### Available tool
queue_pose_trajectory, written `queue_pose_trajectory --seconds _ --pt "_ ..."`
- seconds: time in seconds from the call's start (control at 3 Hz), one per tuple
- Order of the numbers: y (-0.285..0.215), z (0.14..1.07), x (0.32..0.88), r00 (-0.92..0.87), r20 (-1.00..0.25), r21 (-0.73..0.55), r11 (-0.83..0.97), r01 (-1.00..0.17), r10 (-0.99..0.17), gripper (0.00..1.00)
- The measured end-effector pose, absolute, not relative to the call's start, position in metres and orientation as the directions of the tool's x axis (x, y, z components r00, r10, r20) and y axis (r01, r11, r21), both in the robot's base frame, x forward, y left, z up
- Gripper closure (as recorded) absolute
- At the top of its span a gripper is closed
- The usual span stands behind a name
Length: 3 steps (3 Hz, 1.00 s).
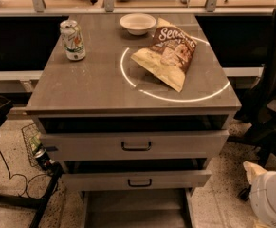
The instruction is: Close bottom drawer
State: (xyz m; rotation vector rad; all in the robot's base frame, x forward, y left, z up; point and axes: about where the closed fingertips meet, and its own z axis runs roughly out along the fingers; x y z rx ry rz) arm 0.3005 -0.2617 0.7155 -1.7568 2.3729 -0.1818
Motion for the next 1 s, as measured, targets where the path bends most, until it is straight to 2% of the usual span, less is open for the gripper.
queue_pose_trajectory --seconds 0.67,1.0 --pt "-0.254 0.692 0.297 -0.284 -0.082 -0.215 0.295 -0.931 -0.955 0.0" --pt "-0.241 0.637 0.287 -0.25 -0.095 -0.205 0.265 -0.942 -0.964 0.0"
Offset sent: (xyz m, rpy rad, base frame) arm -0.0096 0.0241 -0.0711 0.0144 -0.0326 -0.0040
